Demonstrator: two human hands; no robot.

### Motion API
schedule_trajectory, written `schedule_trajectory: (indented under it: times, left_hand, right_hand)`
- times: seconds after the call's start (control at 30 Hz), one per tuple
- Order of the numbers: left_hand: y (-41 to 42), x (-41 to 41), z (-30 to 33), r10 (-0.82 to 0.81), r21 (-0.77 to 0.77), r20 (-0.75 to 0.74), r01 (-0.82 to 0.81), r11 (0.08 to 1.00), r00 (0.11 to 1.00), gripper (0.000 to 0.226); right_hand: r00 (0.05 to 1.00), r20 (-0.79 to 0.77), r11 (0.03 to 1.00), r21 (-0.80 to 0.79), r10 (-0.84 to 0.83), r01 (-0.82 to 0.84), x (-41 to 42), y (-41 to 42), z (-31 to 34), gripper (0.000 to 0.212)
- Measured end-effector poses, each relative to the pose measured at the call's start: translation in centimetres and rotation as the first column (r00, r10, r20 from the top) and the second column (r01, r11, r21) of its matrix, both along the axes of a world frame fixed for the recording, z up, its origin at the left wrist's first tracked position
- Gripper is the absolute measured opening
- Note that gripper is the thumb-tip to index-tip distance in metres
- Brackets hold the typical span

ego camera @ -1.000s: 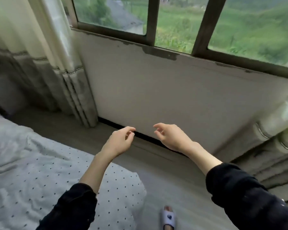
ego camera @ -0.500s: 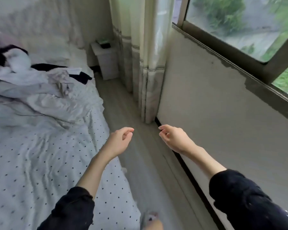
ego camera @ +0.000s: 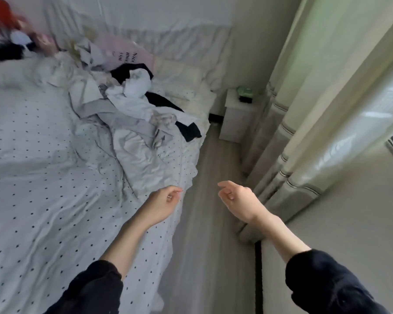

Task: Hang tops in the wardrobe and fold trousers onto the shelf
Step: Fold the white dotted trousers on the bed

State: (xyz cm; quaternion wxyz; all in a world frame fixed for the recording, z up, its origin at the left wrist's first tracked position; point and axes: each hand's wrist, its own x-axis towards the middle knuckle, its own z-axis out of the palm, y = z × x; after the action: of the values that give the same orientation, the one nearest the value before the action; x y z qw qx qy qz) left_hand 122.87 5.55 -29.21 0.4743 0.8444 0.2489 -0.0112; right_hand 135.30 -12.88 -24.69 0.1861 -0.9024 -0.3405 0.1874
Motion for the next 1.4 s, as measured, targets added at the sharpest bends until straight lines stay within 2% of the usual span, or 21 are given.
schedule_trajectory:
  times: [0.2,0.3,0.6,0.83,0.93,1.07,1.27,1.4]
  left_hand:
    - [5.3,7.6,0.2,0.165,0.047,-0.029,-0.164,0.985,0.986,0.030]
    - [8.2,12.6,-0.4,0.249,0.048,-0.025,-0.248,0.968,0.968,0.030]
    - [17.1,27.6,0.8,0.471,0.035,0.002,-0.470,0.882,0.882,0.029]
    - [26.5,33.3,-1.8,0.617,0.097,-0.062,-0.611,0.786,0.784,0.030]
    - [29.1,35.0,-3.6,0.636,0.080,-0.083,-0.631,0.772,0.767,0.029]
    - [37.7,39.1,-8.0,0.657,0.042,-0.144,-0.659,0.751,0.740,0.031]
    - [45.8,43.0,-10.6,0.693,0.039,-0.214,-0.703,0.710,0.688,0.032]
    - [49.8,44.6,-11.9,0.721,0.051,-0.219,-0.731,0.681,0.657,0.032]
  right_hand:
    - [0.985,-0.080,0.987,0.069,0.151,-0.146,9.9,8.5,-0.4,0.036]
    - [0.962,-0.101,0.967,0.054,0.253,-0.249,16.2,13.3,-1.2,0.037]
    - [0.854,-0.113,0.861,0.035,0.507,-0.507,35.1,28.1,-0.1,0.039]
    - [0.746,-0.151,0.752,-0.026,0.649,-0.659,42.1,41.7,-2.8,0.037]
    - [0.733,-0.122,0.736,-0.031,0.669,-0.677,44.1,45.3,-4.5,0.033]
    - [0.723,-0.135,0.718,-0.093,0.677,-0.690,47.9,55.5,-8.5,0.038]
    - [0.701,-0.063,0.694,-0.102,0.710,-0.712,52.6,65.8,-12.4,0.040]
    - [0.628,0.113,0.633,-0.260,0.770,-0.730,55.5,73.7,-15.9,0.039]
